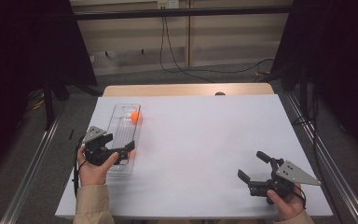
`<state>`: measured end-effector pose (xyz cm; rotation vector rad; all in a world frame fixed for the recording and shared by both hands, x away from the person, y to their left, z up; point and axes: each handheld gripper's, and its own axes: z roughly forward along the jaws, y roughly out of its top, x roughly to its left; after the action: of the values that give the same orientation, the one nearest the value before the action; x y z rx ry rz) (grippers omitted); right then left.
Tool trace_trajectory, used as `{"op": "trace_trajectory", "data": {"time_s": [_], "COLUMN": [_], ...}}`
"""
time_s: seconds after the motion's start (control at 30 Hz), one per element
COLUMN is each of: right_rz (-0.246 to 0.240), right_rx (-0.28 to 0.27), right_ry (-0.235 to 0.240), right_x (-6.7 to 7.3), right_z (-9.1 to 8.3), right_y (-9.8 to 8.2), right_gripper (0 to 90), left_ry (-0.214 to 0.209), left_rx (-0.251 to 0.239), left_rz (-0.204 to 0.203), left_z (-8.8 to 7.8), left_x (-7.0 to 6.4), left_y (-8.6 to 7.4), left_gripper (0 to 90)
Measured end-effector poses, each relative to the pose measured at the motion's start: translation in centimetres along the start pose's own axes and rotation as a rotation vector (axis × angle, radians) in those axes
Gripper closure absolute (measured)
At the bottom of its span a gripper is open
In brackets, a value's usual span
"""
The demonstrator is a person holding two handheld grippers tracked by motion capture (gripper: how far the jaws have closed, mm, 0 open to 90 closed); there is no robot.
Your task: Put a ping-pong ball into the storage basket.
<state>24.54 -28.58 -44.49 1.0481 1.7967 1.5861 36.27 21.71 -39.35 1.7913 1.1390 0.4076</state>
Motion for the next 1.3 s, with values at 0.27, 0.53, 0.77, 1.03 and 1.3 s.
{"op": "trace_trajectory", "data": {"time_s": [0.27, 0.53, 0.77, 1.03, 1.3], "right_rz": [-0.002, -0.002, -0.002, -0.003, -0.007], "right_rx": [-0.003, -0.003, -0.004, -0.002, -0.005], "right_ry": [0.000, -0.001, -0.001, -0.002, -0.001], "right_x": [0.0, 0.0, 0.0, 0.0, 0.0], "right_z": [0.0, -0.1, -0.1, -0.1, -0.1], "right_y": [0.0, 0.1, 0.1, 0.0, 0.1], "right_gripper": [2.3, 2.3, 2.3, 2.2, 2.1], "left_ry": [-0.029, -0.043, -0.055, -0.079, -0.090], "left_rx": [-0.049, -0.072, -0.082, -0.090, -0.123], "left_rz": [0.012, 0.022, 0.040, 0.059, 0.070], "left_z": [-0.4, -0.8, -1.0, -1.1, -1.3], "left_x": [-0.1, -0.1, -0.2, -0.3, -0.3], "left_y": [-0.4, -0.7, -0.9, -1.0, -1.3], "left_gripper": [3.7, 3.8, 3.8, 3.8, 3.8]}}
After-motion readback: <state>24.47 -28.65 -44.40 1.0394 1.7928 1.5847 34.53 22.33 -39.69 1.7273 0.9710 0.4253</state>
